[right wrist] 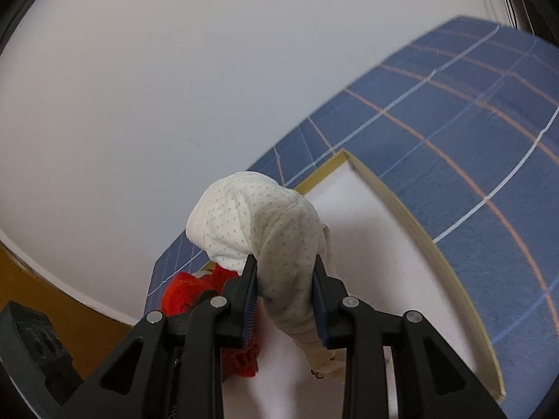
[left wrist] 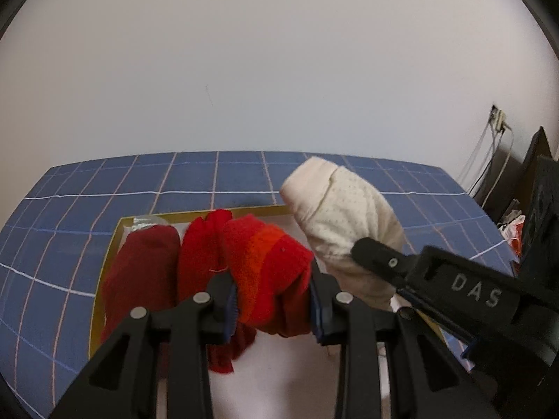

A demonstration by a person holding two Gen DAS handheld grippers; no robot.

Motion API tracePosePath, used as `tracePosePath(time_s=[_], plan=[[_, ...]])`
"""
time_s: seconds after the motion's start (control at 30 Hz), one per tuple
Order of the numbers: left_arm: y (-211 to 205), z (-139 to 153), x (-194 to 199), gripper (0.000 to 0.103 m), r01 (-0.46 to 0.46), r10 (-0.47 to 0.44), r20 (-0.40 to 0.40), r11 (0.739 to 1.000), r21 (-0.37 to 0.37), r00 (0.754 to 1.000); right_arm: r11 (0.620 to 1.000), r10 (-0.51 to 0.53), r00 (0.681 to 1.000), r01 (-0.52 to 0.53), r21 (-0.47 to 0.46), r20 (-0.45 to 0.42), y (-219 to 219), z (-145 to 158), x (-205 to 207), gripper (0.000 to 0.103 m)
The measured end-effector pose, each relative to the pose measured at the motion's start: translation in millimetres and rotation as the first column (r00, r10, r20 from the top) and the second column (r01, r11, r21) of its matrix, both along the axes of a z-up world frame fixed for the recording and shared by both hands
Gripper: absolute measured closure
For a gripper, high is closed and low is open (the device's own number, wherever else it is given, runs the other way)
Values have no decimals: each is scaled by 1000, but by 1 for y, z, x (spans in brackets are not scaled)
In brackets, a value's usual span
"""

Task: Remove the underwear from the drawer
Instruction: 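Lower both items into the tray and open both tools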

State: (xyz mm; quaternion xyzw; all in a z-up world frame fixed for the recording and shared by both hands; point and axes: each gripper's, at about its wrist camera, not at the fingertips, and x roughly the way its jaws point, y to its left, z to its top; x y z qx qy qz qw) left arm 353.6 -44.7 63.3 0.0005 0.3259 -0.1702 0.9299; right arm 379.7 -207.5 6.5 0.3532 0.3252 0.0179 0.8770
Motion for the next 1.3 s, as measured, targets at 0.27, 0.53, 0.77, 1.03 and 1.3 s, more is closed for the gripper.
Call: tracePosePath(time_s=[0.27,0.53,0.77,1.03,1.3], plan=[[-8,-25,32,72,-13,15,-71,1000,23,997,1000,-2,999,3,26,-53,-1,-22,22,72],[-20,-34,39,68,-22,28,-100,998,64,995,999,32,998,-30,35,-61,3,-31,39,67],[-20,-33,39,20,-47,56,-105,995,84,993,988,50,998,-45,151,-33,-12,-40,36,32],[-10,-7,7,2,-82,86,-40,994,74,996,995,49,995,-57,87,83,-23,-2,-5,32],[18,7,-36,0,-126,126,0,991,36,992,998,50,991,-45,-42,124,-31,6,-66,32]])
